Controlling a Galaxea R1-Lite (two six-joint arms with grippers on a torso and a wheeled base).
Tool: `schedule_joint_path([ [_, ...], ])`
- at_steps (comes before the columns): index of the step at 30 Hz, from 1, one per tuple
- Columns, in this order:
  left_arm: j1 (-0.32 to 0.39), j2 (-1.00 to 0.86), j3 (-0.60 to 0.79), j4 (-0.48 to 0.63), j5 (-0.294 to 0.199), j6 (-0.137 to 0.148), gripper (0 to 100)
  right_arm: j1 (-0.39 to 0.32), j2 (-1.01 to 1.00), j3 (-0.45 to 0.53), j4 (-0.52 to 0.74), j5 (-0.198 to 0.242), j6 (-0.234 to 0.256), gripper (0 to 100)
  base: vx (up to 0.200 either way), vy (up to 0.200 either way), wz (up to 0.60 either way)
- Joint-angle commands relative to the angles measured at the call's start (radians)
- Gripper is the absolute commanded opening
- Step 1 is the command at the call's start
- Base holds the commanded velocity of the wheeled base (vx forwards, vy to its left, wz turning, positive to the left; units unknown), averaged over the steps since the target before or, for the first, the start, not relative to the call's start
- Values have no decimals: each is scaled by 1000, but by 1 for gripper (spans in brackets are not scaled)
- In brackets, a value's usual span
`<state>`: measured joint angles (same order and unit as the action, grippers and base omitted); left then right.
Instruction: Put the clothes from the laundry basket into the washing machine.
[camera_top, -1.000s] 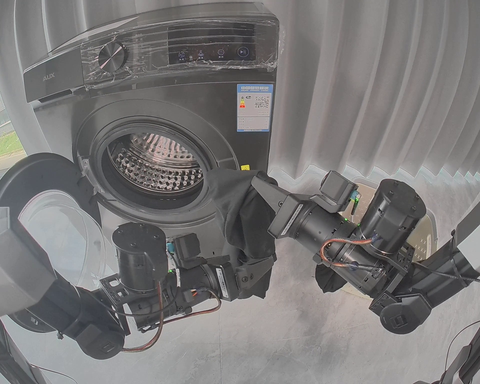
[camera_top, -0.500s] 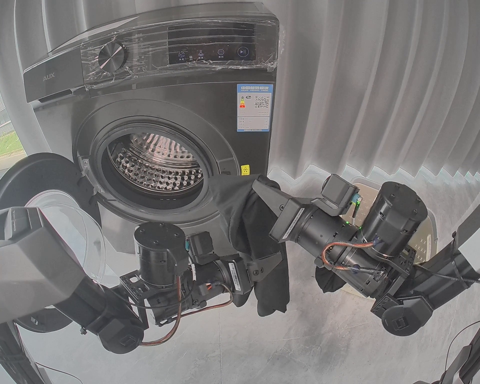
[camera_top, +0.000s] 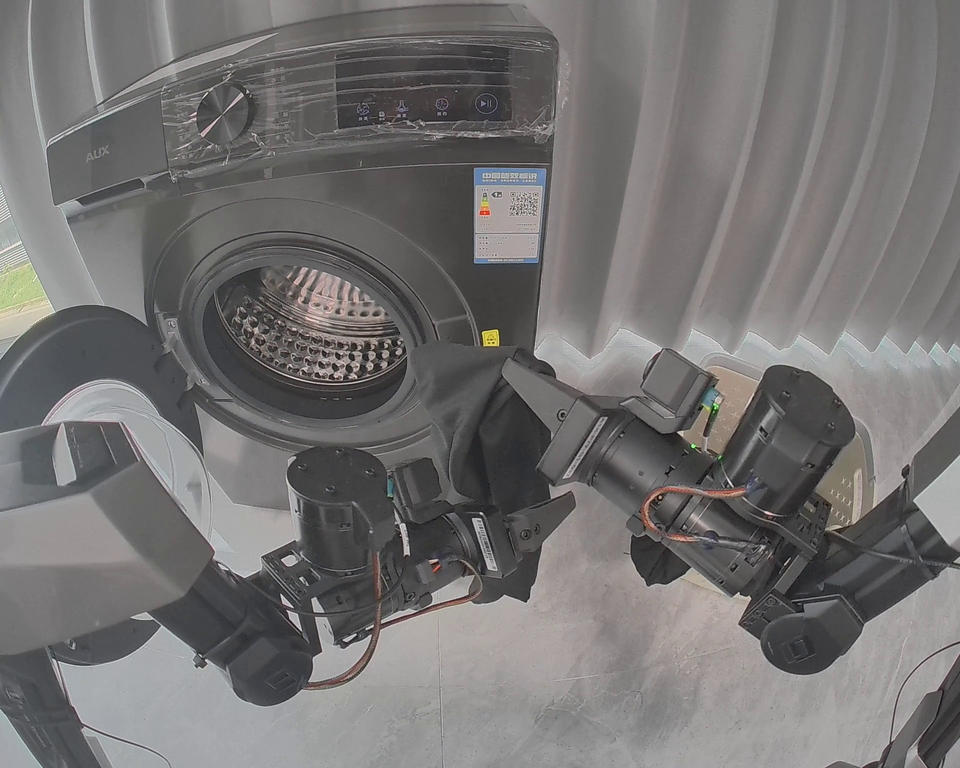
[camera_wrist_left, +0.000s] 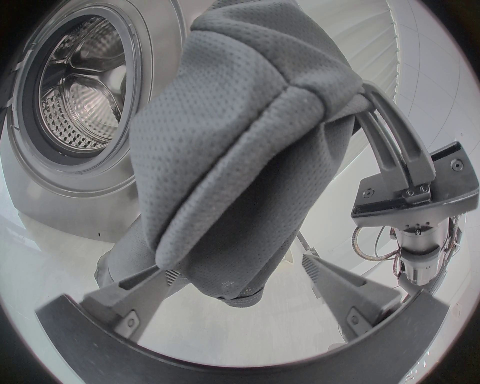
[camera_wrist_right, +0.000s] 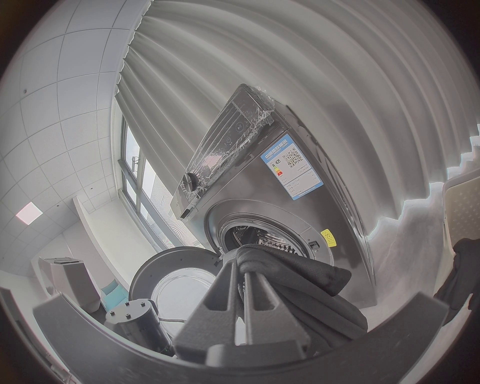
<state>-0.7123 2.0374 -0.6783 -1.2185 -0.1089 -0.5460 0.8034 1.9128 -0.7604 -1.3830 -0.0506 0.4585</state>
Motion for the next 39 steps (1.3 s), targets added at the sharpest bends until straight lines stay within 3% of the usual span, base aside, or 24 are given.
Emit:
schedule_joint_path([
  [1, 1, 9, -3, -15, 2, 0, 0, 0, 3, 1, -2, 0, 0, 0, 0, 0, 0],
  [15, -12, -22, 39, -122, 6, 1, 0, -20, 6, 23, -4, 2, 0, 0, 0, 0, 0],
  [20, -64, -112, 121, -134, 9, 6, 0, -62, 19, 43, -10, 6, -1, 0, 0, 0, 0],
  [31, -116, -207, 203, -136, 6, 11, 0, -69, 14, 69, -53, 14, -3, 0, 0, 0, 0],
  [32, -124, -209, 203, -136, 9, 11, 0, -69, 12, 78, -53, 20, -1, 100, 0, 0, 0],
  [36, -125, -209, 201, -147, 12, 17, 0, -73, 12, 110, -57, 15, -12, 100, 0, 0, 0],
  [39, -124, -209, 201, -170, 12, 17, 0, -110, 17, 164, -79, 21, -98, 100, 0, 0, 0],
])
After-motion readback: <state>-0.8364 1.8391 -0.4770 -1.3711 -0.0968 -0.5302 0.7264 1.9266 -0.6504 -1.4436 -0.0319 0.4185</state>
